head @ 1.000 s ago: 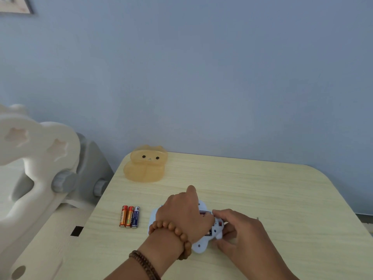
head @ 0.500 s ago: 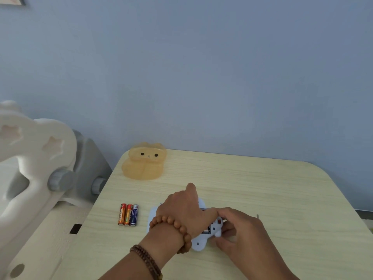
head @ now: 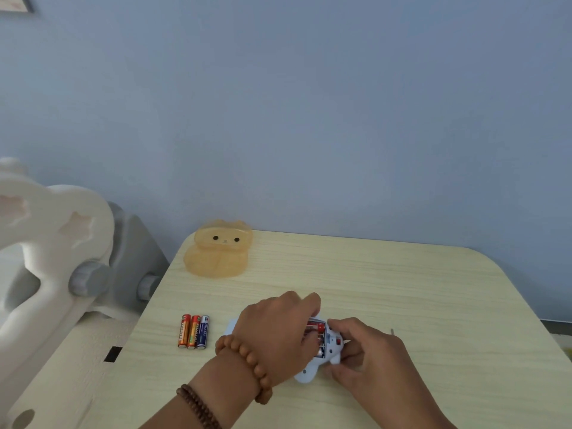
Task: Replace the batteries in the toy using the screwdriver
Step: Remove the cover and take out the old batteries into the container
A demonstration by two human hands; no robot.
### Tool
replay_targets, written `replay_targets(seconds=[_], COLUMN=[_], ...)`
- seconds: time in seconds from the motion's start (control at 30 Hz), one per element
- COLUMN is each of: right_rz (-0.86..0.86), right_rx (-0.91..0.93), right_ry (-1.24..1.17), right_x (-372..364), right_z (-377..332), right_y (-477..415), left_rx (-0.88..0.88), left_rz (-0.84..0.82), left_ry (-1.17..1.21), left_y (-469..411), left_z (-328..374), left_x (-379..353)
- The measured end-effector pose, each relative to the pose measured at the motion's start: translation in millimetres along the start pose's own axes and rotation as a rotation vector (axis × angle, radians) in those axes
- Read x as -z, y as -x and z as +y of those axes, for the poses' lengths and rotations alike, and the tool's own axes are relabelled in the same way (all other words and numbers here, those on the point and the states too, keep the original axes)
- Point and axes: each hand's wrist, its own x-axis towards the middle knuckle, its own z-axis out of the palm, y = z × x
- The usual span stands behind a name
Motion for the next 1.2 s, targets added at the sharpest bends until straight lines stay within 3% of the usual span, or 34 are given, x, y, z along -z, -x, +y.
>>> replay_targets(seconds=[0.17, 0.53, 0.97, 1.1, 1.2], right_rz=[0.002, 0.01, -0.005, -0.011, -0.015], right_rx=[-0.013, -0.002, -0.018, -0.011, -0.005], right_ry=[-0.012, -0.002, -0.008, -0.008, -0.027], right_x=[0.9, -0.7, -2.7, -1.1, -0.7], right_z=[-0.1, 0.6, 6.3, 0.6, 1.9], right_y=[2.3, -0.3, -3.4, -4.1, -6.6], left_rx=[0.006, -0.281, 0.259, 0.319, 0.295], left_rz=[-0.04, 0.204, 0.228, 0.139, 0.141], left_ry=[-0.02, -0.156, 0.869, 1.051, 0.931], left_y=[-5.8, -13.0, -15.5, -14.8, -14.4], left_z=[-7.3, -12.6, -14.7, -29.9, -48.5], left_x=[2.4, -13.3, 15.7, 24.0, 40.1])
